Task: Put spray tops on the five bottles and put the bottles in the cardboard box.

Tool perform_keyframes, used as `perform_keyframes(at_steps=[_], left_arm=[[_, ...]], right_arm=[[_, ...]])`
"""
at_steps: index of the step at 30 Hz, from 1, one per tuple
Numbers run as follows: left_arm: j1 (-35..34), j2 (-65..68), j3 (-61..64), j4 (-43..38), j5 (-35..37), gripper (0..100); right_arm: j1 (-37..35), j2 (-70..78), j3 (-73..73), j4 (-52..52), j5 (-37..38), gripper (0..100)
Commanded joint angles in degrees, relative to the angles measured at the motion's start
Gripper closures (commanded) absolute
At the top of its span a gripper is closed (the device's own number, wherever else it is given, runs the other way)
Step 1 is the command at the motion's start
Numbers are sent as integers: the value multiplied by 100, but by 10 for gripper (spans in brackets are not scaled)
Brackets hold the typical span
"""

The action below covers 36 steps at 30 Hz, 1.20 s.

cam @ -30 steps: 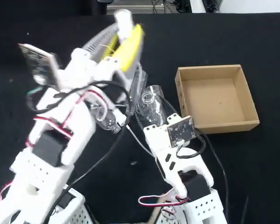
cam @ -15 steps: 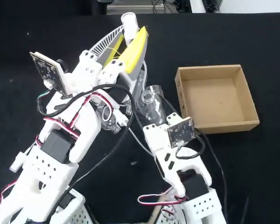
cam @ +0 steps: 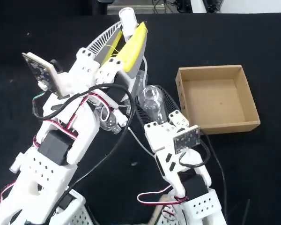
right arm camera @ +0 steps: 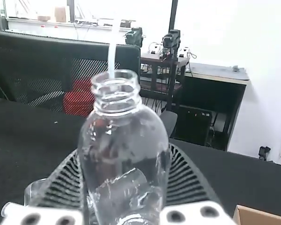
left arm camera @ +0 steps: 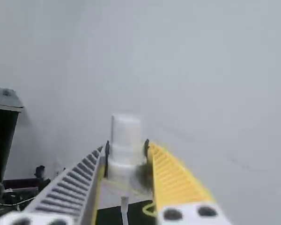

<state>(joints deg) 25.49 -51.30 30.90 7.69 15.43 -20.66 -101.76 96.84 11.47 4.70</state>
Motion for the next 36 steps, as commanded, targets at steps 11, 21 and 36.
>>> perform_keyframes(at_steps=[11,21,36], left_arm=[[48,-501,-374,-114,35,963],[75,-1530,57,-149,35,963],[822,-563,31,-158,26,963]], right_arm=[[-18,-119,-13,334,18,987],[-26,-119,-13,-563,0,987],[-26,-101,-13,-26,18,987]])
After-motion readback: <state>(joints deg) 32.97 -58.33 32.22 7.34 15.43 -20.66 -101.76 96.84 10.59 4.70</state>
